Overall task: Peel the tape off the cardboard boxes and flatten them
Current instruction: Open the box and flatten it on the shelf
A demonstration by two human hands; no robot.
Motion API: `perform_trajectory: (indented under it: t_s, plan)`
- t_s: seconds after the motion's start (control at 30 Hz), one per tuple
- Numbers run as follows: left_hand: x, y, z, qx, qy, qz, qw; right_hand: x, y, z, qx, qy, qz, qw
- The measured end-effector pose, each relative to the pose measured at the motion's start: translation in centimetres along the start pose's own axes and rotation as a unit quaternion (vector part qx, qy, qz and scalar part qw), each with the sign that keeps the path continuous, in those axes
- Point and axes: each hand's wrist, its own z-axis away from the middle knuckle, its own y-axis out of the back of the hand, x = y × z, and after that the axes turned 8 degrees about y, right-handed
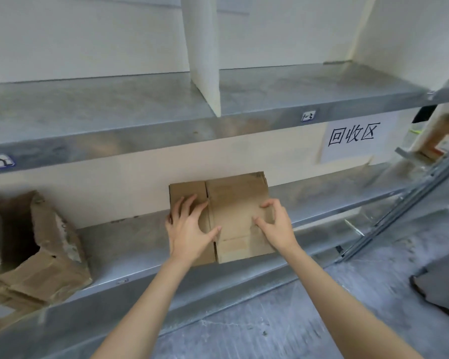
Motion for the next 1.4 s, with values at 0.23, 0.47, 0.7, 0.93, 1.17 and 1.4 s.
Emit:
perform_trajectory:
  t_s: [0.23,0.47,0.7,0.93,1.17,1.4]
  plan:
    - [11.3,-4.0,0.1,-0.028,-0.055,0.013,0.998,3.5,11.8,-0.5,0.044,-0.030,0.003,0.999]
    - [19.9,-8.1,0.5,-0.047,-0.066,0.050,0.995,7.4,22.6,-1.3,0.086,-0.026,0.017,0.996]
    - [26.0,-11.4,-0.1,-0.117,-0.059,0.027,0.991,11.9,29.9,-3.3,0.115,-0.065,0.034,0.991]
    - [31.2,-17.0,-3.3,-0.162,-0.080,0.035,0.983,16.5,34.9,-7.3,0.143,-0.092,0.031,0.985]
    - [36.8,-22.4,-5.9,-0.190,-0.121,0.026,0.974,21.4,40.4,-10.9,0.150,-0.134,0.050,0.978]
    - [40.4,-26.6,-8.0,-0.181,-0.111,-0.022,0.977,26.6,44.0,-15.8,0.112,-0.144,0.066,0.981]
